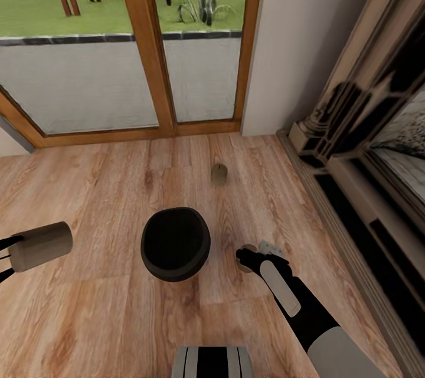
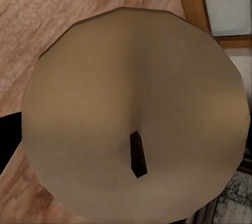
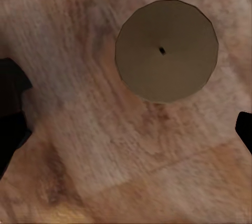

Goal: Place each of the two pumpkins and all three candles from the living room inside a cabinet in the living room (use any cabinet), then make sure every cabinet is closed, and position the cauldron so it is next to a table in the living room.

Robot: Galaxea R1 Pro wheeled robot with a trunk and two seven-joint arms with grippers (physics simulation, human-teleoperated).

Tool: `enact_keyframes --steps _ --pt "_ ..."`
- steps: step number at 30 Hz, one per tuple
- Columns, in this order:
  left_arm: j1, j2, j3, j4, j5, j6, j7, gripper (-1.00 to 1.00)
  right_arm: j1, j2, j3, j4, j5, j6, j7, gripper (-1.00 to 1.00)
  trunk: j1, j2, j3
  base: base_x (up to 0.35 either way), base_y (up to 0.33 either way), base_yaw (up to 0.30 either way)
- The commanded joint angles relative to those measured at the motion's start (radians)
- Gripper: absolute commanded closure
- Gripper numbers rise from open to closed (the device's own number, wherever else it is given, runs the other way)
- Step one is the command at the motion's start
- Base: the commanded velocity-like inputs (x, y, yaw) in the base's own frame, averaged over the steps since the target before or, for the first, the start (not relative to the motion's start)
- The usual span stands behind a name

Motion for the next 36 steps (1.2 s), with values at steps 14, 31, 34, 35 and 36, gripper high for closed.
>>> enact_keyframes --steps 14,31,34,35,36 --pt "0.065 0.000 0.027 -0.015 0.152 0.004 0.009 1.00 -0.004 -0.006 -0.004 -0.004 -0.009 -0.023 -0.013 -1.00 0.004 -0.002 -0.036 0.000 0.000 0.000" --pt "0.077 -0.003 0.061 -0.019 0.156 0.004 0.009 1.00 -0.004 -0.006 -0.005 0.011 -0.013 -0.024 -0.005 -1.00 0.004 -0.002 -0.036 0.054 0.000 0.000" --pt "0.078 -0.003 0.061 -0.020 0.156 0.004 0.009 1.00 -0.005 -0.007 -0.005 0.011 -0.013 -0.024 -0.005 -1.00 0.004 -0.002 -0.036 0.129 0.000 0.000" --pt "0.079 -0.003 0.062 -0.020 0.156 0.004 0.009 1.00 -0.005 -0.006 -0.005 0.012 -0.013 -0.024 -0.005 -1.00 0.004 -0.002 -0.036 0.055 -0.005 0.000" --pt "0.079 -0.003 0.062 -0.020 0.156 0.004 0.009 1.00 -0.005 -0.006 -0.005 0.012 -0.013 -0.024 -0.005 -1.00 0.004 -0.002 -0.036 0.069 -0.038 0.000"
